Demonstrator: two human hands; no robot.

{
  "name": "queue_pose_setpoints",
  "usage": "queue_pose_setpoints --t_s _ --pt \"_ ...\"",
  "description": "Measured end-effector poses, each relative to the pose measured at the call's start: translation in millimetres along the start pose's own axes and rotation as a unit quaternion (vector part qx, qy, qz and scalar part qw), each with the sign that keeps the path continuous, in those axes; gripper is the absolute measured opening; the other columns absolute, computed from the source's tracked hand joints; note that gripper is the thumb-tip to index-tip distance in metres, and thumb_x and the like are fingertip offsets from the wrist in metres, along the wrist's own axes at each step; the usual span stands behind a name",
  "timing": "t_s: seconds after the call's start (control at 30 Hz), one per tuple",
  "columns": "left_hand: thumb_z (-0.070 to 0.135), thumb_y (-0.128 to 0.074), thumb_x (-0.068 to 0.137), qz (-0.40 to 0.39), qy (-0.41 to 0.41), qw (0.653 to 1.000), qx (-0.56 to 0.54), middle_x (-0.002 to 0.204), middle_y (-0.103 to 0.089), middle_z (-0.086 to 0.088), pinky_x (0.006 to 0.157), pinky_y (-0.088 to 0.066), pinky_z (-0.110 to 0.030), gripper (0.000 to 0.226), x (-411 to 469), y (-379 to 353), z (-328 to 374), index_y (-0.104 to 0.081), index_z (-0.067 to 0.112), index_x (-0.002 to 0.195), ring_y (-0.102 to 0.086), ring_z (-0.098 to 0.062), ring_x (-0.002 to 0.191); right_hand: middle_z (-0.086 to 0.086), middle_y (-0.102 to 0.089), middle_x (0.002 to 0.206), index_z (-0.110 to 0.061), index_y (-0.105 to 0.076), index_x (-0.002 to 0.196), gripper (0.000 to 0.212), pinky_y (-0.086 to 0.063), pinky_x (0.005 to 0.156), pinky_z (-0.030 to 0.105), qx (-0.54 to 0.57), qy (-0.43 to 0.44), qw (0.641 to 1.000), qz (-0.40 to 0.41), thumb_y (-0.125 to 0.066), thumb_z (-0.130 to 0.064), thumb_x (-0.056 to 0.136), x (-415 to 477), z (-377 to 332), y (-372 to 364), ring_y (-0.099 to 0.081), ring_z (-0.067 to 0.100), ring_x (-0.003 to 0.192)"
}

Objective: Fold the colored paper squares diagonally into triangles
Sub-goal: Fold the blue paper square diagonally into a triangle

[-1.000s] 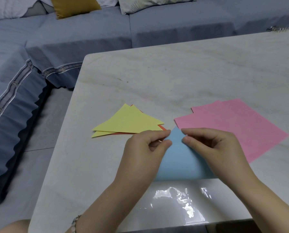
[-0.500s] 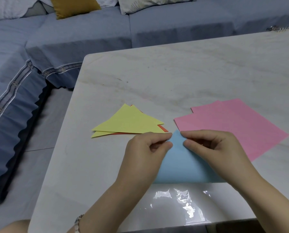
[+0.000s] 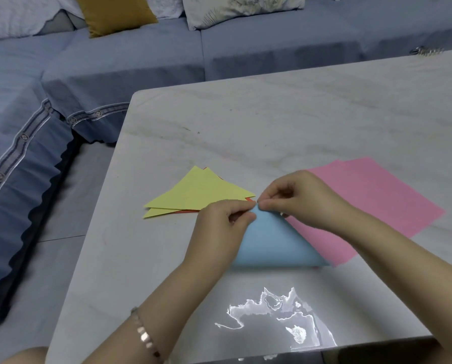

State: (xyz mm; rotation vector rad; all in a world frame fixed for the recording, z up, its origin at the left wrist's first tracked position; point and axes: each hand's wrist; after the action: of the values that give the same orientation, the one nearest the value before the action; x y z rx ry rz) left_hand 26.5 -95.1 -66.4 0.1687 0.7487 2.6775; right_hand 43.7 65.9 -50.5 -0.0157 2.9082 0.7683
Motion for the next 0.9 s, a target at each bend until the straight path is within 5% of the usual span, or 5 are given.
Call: queue_pose_setpoints --t_s 0.13,0.27,0.37,0.53,0.9 --pt "0.016 -0.056 0.090 0.000 -0.046 0.987 0.152 0.120 -0.058 -0.003 0.085 -0.033 -0.013 0.038 13.0 -6.0 -21.5 -0.053 0.015 0.128 -0.052 -0.014 0.108 -0.013 -0.062 0.054 -0.017 -0.071 0.067 0.015 -0.048 0.062 0.024 -0.014 -0.018 1.000 0.019 -0.067 -0.008 0.078 32.7 19.7 -14.2 -0.052 0.000 0.053" --pt "0.027 -0.031 0.096 -0.029 -0.153 0.943 0.294 0.124 -0.061 -0.011 0.096 -0.037 -0.030 0.041 -3.5 -25.4 -50.6 -0.061 0.007 0.115 -0.054 -0.022 0.116 -0.022 -0.056 0.044 -0.021 -0.066 0.062 0.022 -0.035 0.050 0.006 -0.028 -0.034 0.998 0.035 -0.064 -0.009 0.080 48.6 41.1 -28.4 -0.049 -0.009 0.046" --pt "0.035 -0.004 0.100 -0.102 -0.145 0.918 0.355 0.127 -0.060 -0.003 0.101 -0.034 -0.034 0.061 -22.8 -36.8 -70.9 -0.057 0.012 0.120 -0.056 -0.017 0.117 -0.012 -0.066 0.068 -0.013 -0.071 0.071 0.014 -0.038 0.056 0.006 -0.022 -0.050 0.997 0.051 -0.063 -0.010 0.081 50.9 52.3 -34.6 -0.056 -0.005 0.062" --pt "0.051 -0.007 0.096 -0.154 -0.136 0.886 0.415 0.143 -0.044 -0.002 0.105 -0.021 -0.039 0.064 -37.1 -41.8 -91.6 -0.039 0.014 0.136 -0.038 -0.018 0.133 0.002 -0.071 0.091 -0.017 -0.068 0.069 0.016 -0.048 0.078 0.025 -0.009 -0.066 0.997 0.050 -0.063 -0.012 0.083 51.5 63.6 -39.8 -0.065 0.014 0.093" --pt "0.072 -0.014 0.086 -0.120 -0.143 0.875 0.446 0.152 -0.026 -0.010 0.101 -0.008 -0.060 0.061 -47.7 -46.9 -96.1 -0.019 0.046 0.141 -0.013 -0.043 0.136 -0.005 -0.072 0.092 -0.021 -0.069 0.070 0.018 -0.051 0.086 0.037 -0.014 -0.065 0.996 0.056 -0.060 -0.015 0.085 51.6 70.2 -44.3 -0.064 0.009 0.094"
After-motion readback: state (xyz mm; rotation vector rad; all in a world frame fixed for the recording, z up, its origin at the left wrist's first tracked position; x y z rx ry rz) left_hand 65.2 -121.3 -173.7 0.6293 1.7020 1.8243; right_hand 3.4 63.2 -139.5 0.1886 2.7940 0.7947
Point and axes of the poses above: each hand's wrist, its own x-axis towards the middle knuckle, its own y-axis out of the back of the hand, z = x × y
